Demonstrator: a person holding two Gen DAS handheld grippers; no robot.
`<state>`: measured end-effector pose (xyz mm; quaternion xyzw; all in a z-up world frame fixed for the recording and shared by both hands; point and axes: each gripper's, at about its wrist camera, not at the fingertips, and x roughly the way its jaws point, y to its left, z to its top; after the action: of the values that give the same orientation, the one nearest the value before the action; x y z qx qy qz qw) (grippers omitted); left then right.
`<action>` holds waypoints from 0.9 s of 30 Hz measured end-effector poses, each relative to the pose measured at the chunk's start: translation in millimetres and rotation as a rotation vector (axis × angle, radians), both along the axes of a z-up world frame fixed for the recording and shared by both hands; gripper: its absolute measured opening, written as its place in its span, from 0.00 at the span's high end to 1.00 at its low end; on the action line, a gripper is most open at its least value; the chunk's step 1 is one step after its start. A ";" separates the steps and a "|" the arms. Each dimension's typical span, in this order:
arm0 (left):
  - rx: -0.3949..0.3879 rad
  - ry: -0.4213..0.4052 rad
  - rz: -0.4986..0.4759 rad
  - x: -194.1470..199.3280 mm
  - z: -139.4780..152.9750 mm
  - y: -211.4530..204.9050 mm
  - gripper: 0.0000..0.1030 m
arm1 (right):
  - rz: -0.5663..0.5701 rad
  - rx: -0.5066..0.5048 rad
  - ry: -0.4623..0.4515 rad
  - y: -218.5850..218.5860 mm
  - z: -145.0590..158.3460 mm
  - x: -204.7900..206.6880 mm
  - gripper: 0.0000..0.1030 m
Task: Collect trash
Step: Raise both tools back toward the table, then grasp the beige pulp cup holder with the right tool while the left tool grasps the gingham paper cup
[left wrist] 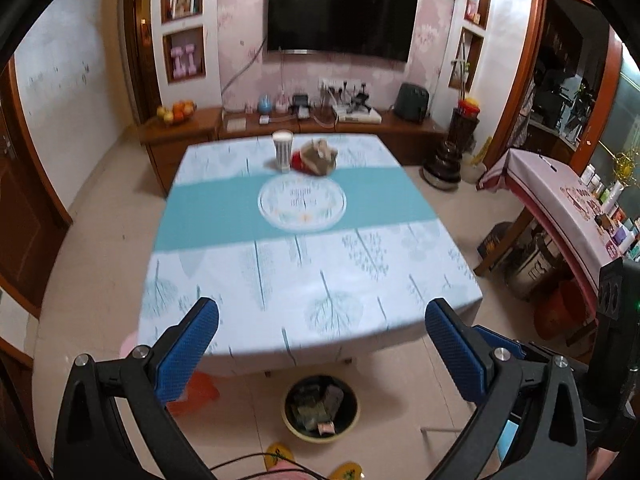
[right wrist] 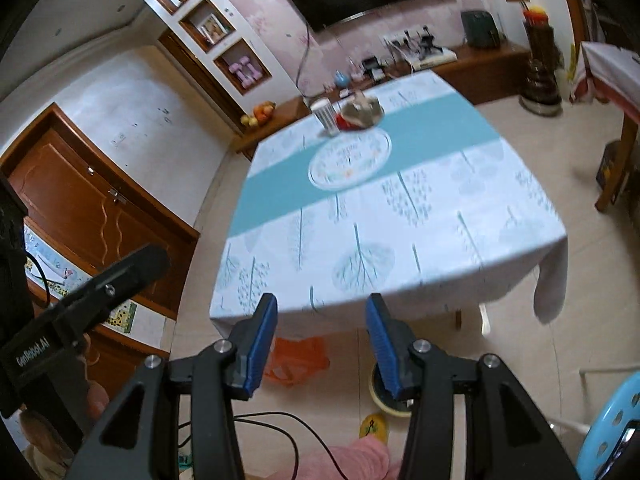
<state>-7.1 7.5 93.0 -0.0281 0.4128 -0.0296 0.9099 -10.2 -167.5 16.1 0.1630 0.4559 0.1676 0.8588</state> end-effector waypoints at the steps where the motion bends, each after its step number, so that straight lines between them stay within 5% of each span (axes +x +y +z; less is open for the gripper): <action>1: 0.005 -0.010 0.003 2.5 4.4 -1.7 0.01 | -0.001 -0.001 -0.010 -1.4 4.1 1.4 0.55; 14: 0.037 -0.083 -0.027 68.6 35.3 7.1 0.01 | -0.049 0.008 -0.064 -11.6 40.0 63.3 0.54; 23: 0.026 -0.069 -0.056 208.2 31.9 54.6 0.01 | -0.150 0.006 -0.040 2.1 44.4 169.9 0.51; 27: 0.025 -0.039 -0.096 290.4 14.1 72.4 0.01 | -0.206 0.006 -0.003 14.3 36.2 234.4 0.37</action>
<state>283.3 79.9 107.1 0.0035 0.3964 -0.0685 0.9155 224.2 -153.2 52.3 0.2115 0.4350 0.0800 0.8716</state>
